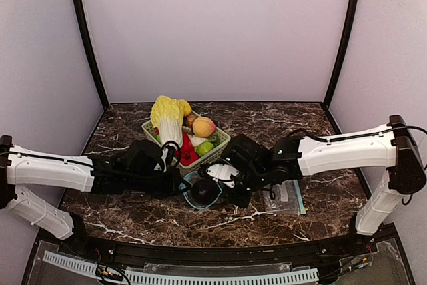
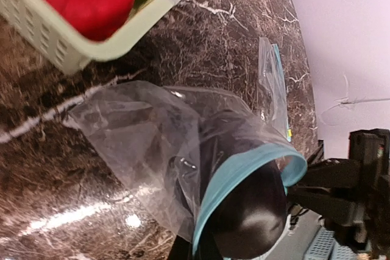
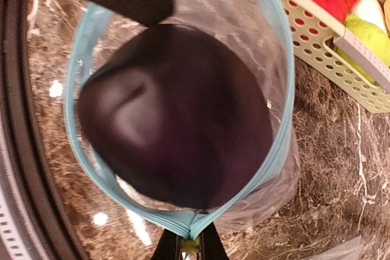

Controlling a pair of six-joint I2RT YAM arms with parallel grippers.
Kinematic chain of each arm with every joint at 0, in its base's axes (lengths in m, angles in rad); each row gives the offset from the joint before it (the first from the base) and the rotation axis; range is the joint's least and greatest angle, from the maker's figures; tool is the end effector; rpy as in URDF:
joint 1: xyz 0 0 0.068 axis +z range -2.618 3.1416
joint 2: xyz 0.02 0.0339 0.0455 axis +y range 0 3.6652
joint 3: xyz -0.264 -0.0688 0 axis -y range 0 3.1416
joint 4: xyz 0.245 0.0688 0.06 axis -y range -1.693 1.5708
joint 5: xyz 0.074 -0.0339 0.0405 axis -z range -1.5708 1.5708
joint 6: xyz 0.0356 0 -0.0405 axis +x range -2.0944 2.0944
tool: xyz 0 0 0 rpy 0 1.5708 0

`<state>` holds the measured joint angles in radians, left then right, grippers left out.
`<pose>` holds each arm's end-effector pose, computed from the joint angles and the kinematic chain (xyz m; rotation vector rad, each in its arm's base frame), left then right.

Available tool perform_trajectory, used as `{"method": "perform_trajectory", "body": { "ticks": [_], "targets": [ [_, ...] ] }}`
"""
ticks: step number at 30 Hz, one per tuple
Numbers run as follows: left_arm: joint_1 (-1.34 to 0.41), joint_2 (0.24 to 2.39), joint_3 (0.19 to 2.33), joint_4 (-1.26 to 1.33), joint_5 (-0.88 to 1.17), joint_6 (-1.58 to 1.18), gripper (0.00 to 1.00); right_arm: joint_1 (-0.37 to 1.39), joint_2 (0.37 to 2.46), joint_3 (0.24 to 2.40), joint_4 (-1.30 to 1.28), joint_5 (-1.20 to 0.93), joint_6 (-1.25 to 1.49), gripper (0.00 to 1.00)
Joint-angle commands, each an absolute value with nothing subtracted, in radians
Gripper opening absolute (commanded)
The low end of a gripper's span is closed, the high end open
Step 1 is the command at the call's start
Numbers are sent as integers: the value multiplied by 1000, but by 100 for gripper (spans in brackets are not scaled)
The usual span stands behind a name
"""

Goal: Place the food in the zip-top bag and seal the zipper
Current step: Pass from the left arm to the right, then adjust the fake vegetable in the zipper food storage bag.

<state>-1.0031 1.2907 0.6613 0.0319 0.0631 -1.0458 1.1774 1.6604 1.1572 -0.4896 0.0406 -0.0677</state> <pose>0.1438 -0.2297 0.2099 -0.0114 2.4450 -1.1452 0.1344 0.3200 0.2191 -1.5068 2.1262 0.3632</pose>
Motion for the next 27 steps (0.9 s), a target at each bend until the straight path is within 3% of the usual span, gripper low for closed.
{"method": "perform_trajectory", "body": {
  "ticks": [1,4,6,8,14,19,27],
  "targets": [
    [-998,1279,808,-312,-97,-820,3,1200,1584,1242,-635,-151,35,0],
    [-997,1285,839,-335,-84,-744,18,1201,1568,1230,-644,-199,99,0],
    [-996,1276,833,-307,-62,-725,39,1203,1551,1190,-604,-210,127,0],
    [-996,1256,815,-283,-50,-723,53,1202,1537,1145,-551,-222,153,0],
    [-997,1156,719,-194,-13,-737,84,1203,1508,1087,-431,-270,209,0],
    [-999,1115,664,-71,128,-732,97,1202,1512,1084,-404,-287,219,0],
    [-1038,1203,719,-60,181,-672,99,1203,1509,1078,-382,-296,228,0]
  ]
}}
